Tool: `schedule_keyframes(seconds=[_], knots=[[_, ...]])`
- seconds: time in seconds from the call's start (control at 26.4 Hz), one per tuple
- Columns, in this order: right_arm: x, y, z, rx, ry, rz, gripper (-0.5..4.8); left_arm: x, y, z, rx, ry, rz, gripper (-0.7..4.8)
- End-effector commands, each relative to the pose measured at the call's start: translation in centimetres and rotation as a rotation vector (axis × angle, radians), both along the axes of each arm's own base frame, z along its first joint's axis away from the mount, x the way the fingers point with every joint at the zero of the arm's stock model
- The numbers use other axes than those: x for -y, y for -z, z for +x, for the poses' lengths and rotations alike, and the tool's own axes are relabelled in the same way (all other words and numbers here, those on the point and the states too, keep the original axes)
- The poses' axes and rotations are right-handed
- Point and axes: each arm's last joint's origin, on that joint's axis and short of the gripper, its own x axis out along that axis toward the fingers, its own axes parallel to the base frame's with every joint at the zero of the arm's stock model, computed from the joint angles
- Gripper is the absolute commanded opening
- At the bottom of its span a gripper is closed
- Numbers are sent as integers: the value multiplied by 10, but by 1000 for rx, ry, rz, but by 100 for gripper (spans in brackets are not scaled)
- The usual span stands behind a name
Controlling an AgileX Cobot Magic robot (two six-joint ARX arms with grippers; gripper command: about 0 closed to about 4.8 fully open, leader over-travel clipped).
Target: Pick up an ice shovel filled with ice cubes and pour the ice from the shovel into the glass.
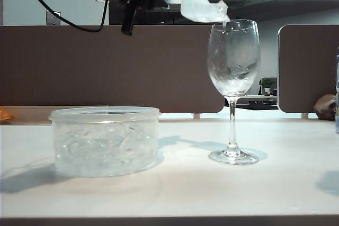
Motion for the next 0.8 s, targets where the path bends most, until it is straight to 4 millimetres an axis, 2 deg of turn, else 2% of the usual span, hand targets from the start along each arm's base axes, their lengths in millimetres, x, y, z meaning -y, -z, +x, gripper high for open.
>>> schedule_keyframes(seconds=[0.04,0.8], knots=[[0,-2,0,13,-2,11,0,0,-4,0,52,4,34,-6],[0,-2,0,13,-2,11,0,6,-4,-4,121,70,138,-6]])
